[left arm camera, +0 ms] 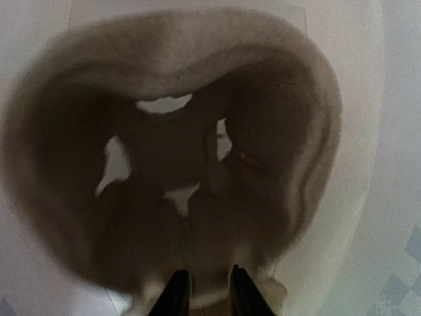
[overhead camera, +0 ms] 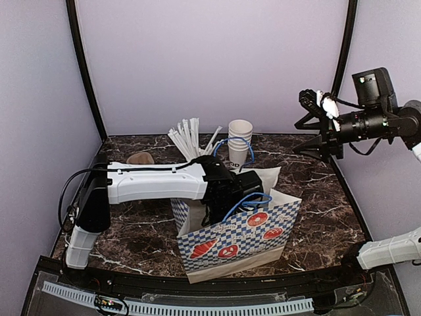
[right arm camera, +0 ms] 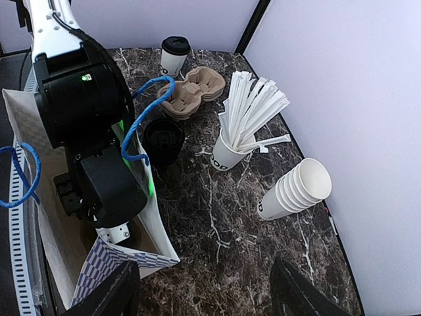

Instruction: Pack the takeout coffee

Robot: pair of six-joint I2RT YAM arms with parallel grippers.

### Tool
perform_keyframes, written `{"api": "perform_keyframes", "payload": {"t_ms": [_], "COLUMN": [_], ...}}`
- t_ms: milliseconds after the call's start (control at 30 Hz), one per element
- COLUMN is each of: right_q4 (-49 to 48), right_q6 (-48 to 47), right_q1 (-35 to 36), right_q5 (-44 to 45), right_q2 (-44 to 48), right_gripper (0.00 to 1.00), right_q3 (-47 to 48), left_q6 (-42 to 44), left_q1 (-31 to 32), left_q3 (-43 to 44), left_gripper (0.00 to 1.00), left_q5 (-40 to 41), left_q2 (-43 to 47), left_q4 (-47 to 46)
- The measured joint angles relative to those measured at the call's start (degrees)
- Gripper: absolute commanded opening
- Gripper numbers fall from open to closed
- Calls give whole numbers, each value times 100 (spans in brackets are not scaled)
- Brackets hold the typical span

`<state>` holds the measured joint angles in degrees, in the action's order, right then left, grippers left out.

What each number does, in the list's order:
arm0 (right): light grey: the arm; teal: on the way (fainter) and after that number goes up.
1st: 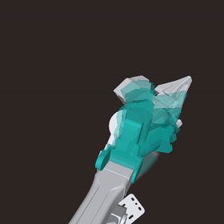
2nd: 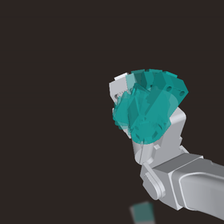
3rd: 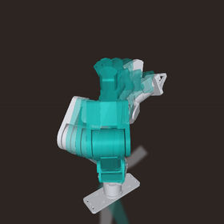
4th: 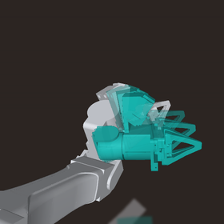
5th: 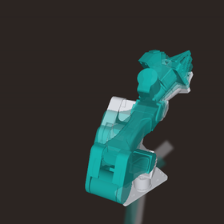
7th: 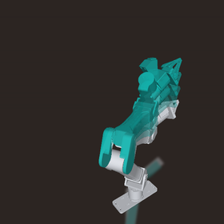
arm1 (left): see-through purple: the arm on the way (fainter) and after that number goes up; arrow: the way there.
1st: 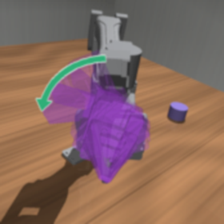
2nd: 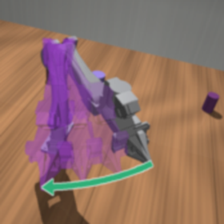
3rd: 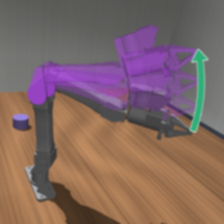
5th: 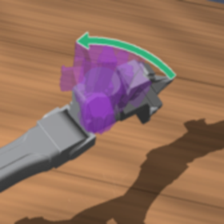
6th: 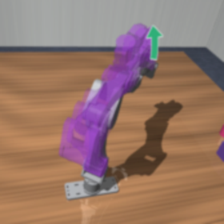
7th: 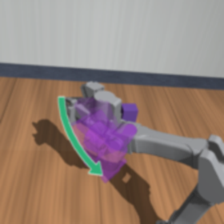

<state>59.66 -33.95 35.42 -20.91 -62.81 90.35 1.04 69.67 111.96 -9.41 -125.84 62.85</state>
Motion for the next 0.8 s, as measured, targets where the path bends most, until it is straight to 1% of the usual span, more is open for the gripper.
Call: {"api": "perform_keyframes", "payload": {"t_ms": [133,367,433,600,800], "right_q4": [-44,-94,-92,-90,-87], "right_q6": [44,66,66,63,39], "right_q1": [-33,-68,-72,-83,-101], "right_q5": [0,-7,-11,-136,-258], "right_q2": [-33,-170,-203,-271,-396], "right_gripper": [69,69,69,69,69], "right_q3": [-24,-24,-24,-26,-81], "left_q6": [-22,-33,-28,-11,31], "left_q1": [0,0,0,0,0], "left_q3": [0,94,173,352,461], "left_gripper": [40,50,56,58,59], "left_q5": [70,234,256,313,302], "left_q2": [-15,-13,-2,315,1340], "left_q4": [-4,111,140,146,-125]}}
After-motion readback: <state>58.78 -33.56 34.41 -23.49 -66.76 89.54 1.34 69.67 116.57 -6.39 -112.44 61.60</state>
